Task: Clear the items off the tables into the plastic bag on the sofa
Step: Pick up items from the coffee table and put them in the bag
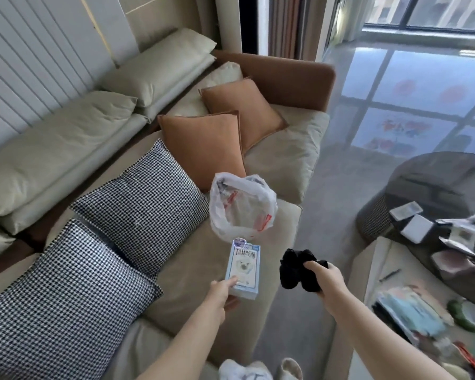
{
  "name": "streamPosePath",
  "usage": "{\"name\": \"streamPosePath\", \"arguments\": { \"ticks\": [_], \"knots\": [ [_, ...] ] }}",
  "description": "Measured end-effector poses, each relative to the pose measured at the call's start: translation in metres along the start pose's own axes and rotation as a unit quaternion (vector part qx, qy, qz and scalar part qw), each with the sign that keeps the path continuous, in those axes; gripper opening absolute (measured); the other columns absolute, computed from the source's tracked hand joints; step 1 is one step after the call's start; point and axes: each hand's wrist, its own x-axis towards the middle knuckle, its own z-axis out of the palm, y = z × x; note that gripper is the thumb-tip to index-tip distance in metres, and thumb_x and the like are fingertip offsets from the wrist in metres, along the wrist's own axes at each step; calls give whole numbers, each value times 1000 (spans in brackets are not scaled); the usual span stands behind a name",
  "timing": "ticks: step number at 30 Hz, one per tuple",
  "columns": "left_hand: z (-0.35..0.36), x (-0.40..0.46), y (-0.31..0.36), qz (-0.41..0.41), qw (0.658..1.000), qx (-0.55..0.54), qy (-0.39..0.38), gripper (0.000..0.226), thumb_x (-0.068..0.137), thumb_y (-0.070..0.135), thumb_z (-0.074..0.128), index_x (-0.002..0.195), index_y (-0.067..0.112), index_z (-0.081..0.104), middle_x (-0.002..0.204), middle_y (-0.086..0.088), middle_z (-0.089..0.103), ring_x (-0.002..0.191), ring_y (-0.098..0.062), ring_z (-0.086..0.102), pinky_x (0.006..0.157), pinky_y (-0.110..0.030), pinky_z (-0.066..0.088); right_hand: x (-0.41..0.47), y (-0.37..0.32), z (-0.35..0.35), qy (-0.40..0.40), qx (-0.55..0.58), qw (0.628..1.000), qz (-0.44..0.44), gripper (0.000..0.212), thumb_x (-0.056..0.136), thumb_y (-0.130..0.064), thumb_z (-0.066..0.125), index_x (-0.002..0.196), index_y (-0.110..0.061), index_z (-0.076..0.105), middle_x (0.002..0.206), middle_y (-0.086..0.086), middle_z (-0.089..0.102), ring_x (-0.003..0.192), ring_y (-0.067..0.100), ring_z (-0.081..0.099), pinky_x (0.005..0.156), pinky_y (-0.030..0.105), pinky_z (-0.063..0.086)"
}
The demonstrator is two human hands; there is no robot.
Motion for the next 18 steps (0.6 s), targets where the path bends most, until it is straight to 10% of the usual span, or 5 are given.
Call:
{"name": "streamPosePath", "arguments": {
  "ticks": [18],
  "knots": [
    [32, 136, 125, -21, 999, -15, 41, 25, 88, 5, 56, 110, 0, 48, 91, -20, 63, 68, -27, 59, 57, -29, 49, 131, -73, 115, -40, -71, 996, 44, 8, 83, -4, 61, 80, -2, 54, 75, 14, 58, 70, 29, 56, 68, 38, 47]
  ]
}}
